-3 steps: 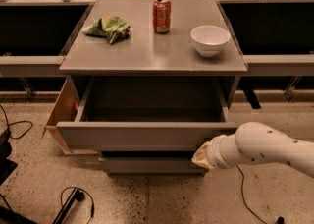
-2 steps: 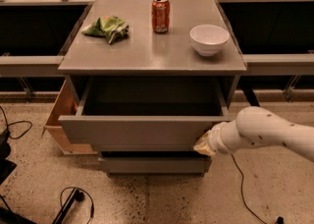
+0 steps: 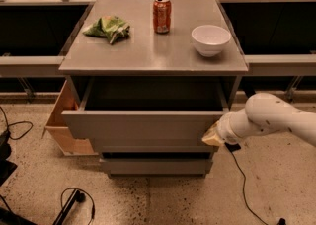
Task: Close top drawer
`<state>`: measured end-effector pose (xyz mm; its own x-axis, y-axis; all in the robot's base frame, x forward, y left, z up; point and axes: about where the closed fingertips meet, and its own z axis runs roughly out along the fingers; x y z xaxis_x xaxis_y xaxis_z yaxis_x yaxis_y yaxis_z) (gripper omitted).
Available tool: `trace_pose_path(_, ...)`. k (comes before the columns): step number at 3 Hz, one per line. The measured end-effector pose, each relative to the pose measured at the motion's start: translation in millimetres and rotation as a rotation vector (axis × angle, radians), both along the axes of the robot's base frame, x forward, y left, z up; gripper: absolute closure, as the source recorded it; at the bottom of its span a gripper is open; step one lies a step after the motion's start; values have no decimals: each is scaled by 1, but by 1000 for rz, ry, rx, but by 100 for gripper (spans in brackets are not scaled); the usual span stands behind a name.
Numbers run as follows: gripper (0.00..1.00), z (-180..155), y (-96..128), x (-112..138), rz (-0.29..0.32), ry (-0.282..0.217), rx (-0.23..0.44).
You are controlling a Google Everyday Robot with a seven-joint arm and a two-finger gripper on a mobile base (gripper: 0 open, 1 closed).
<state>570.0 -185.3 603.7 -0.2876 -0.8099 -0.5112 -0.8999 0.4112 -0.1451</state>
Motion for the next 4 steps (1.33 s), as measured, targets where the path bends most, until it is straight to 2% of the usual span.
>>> trace_pose_path(1,100,3,-4,3,-5,3,-4)
trace_pose_path(2,100,11,-17,18,-21,15,-20)
trace_pose_path(3,81,19,-39,41,-103,17,-25)
trace_pose_path(4,58,20,-41,42,-109,17,-25)
